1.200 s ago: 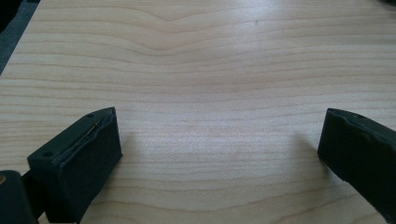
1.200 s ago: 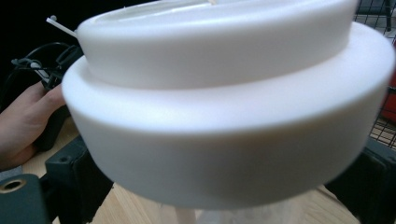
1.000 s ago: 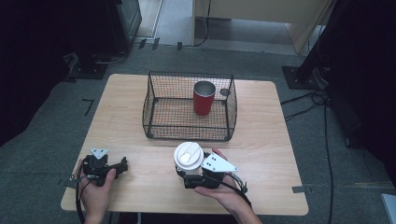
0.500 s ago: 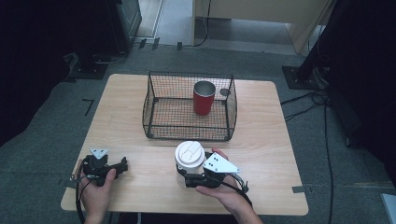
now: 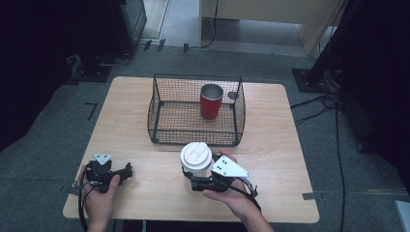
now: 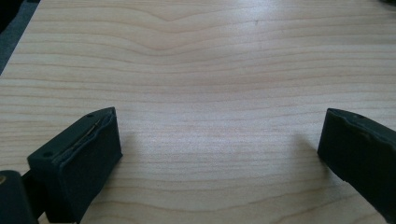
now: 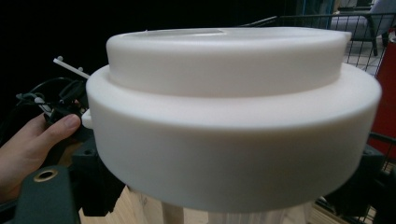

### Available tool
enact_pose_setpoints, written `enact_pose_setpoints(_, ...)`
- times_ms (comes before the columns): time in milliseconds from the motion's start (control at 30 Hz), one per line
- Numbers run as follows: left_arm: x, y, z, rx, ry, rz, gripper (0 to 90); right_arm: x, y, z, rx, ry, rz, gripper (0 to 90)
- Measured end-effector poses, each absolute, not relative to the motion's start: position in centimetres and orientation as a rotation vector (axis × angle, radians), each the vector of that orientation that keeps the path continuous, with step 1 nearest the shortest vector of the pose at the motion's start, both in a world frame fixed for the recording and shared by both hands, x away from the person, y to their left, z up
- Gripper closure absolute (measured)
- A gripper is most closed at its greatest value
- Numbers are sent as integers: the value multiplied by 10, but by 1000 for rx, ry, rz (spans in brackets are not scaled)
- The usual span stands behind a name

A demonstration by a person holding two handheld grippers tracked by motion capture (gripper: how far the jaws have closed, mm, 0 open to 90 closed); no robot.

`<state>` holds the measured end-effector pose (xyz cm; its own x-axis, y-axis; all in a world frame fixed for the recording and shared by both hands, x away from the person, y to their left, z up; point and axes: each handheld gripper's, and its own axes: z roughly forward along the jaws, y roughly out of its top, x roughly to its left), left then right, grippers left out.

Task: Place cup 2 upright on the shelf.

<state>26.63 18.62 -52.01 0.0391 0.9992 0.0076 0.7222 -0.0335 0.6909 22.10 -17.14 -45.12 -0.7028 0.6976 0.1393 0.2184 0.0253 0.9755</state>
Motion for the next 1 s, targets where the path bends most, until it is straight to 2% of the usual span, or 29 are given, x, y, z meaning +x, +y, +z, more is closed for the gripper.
enact_pose_setpoints(1000,266,186,-520,1804,1736,704,1,244,-154,-402,847,1855,1756,161)
